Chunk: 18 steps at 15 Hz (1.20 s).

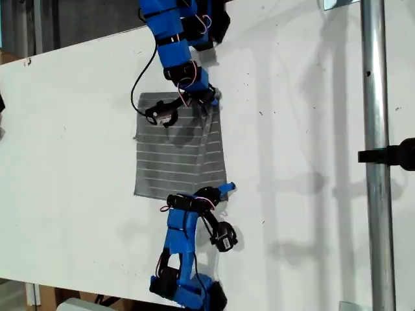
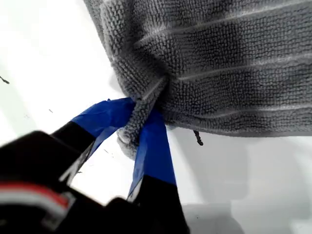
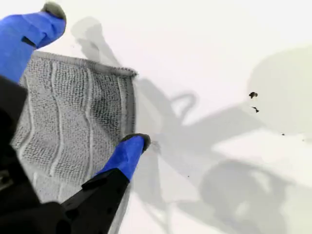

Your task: Grasp corners of a towel and fold twice.

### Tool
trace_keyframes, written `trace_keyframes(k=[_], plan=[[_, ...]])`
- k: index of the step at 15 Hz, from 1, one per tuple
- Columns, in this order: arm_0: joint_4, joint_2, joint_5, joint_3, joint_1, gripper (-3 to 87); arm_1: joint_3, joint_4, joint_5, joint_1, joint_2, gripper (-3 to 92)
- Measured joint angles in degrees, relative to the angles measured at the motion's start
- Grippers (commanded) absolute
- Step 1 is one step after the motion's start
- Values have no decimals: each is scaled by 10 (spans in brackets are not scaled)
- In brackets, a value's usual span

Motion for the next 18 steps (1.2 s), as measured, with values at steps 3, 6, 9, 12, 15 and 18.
trace_keyframes(k=[3, 6, 9, 12, 15, 18], plan=[[4, -62, -61, -47, -20, 138, 4, 0, 0, 0, 7, -2], [4, -66, -86, -72, -20, 28, 10, 0, 0, 0, 11, -2], [33, -69, -91, -89, -20, -18, 11, -9, 0, 0, 18, -2], [58, -44, -92, -91, -24, -29, 11, -8, 0, -3, 22, -2], [64, 53, -81, -83, -6, -29, -14, 39, 11, -48, 40, -2], [65, 102, -57, -76, 26, -29, -54, 71, 54, -128, 118, -2]])
